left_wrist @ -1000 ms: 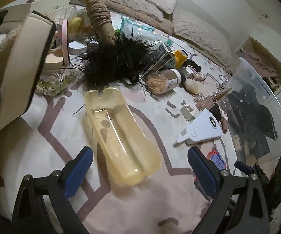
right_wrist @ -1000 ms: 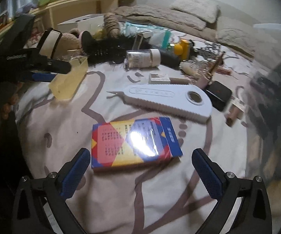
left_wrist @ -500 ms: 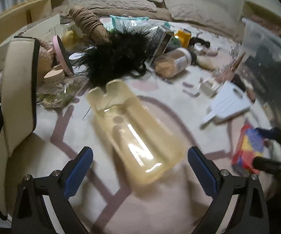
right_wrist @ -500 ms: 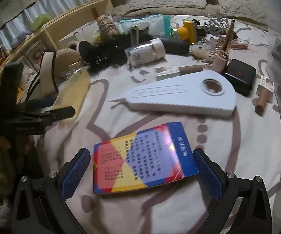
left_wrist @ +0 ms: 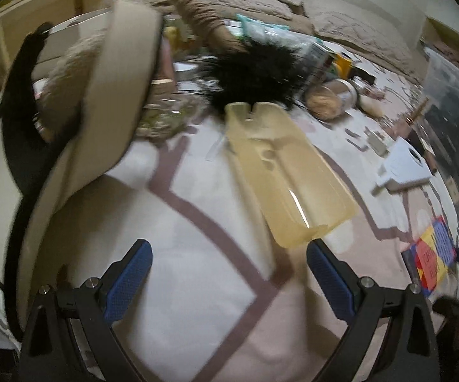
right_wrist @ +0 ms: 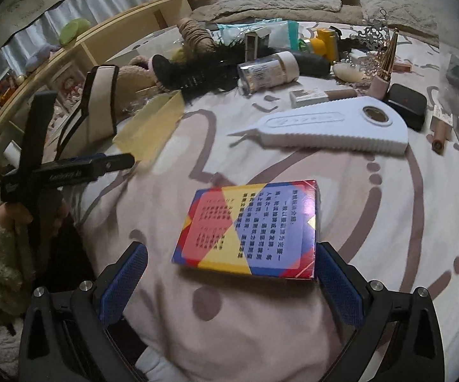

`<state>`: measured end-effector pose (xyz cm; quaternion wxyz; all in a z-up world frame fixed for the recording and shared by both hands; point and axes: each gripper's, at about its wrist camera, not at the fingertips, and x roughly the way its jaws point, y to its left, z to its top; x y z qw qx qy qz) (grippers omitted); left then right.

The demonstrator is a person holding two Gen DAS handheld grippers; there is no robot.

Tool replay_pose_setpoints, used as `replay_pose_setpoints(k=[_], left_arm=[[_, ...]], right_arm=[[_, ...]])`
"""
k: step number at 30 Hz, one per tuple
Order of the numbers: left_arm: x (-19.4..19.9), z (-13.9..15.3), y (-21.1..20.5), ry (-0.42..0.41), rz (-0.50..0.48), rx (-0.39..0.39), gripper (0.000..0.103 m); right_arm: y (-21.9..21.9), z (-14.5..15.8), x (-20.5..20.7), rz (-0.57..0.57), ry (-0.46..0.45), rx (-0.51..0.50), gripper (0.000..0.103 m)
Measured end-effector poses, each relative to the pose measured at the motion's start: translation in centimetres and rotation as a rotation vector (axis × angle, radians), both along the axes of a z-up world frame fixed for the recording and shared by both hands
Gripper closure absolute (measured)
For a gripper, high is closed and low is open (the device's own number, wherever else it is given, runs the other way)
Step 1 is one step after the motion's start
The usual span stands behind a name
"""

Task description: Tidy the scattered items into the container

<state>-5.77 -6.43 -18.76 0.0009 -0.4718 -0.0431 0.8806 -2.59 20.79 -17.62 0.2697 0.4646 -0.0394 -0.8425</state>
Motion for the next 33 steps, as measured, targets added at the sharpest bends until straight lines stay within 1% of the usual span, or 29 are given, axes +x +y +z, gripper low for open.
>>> replay_pose_setpoints(k=[3,6,9,12,16,22,26,30,33], left_arm=[[0.0,0.1,-0.9,-0.001,0.031,0.003,0.005],[0.4,0.4,-0.8,0.001,0.013,-0.011,0.005],[1.2,0.6,0.1,0.007,-0.032,-0.016,0.005],[1.8,1.1,0.8,0.021,-0.054,-0.003,0.005],[1.7,2.0,2.1,0.055,-0.083,0.028,0.004],[-0.1,2.4,4.0,0.092,-0.085,0.027,0.004],[-1.5,2.1,4.8,0.098,-0.075,0.010,0.004],[-2.4,1.8,5.1,0.095,-0.058,-0.013,0.004],[-3.1,1.4,5.3,0.074,-0.042,-0.027,0.004]], right_arm=[[-0.3,0.0,0.8,0.011,-0.007,0.001,0.000],[-0.4,0.1,1.3,0.006,-0.004,0.035,0.000],[-0.5,0.4,1.7,-0.030,0.024,0.114,0.000],[-0.6,0.6,2.0,-0.083,0.059,0.175,0.000],[-1.5,0.1,2.2,-0.135,0.080,0.219,0.000],[-2.9,-1.6,1.9,-0.209,0.070,0.273,0.000],[-3.1,-1.9,1.9,-0.250,0.087,0.269,0.000],[-3.2,-2.1,2.3,-0.248,0.121,0.269,0.000],[-3.2,-2.2,2.6,-0.257,0.139,0.266,0.000]])
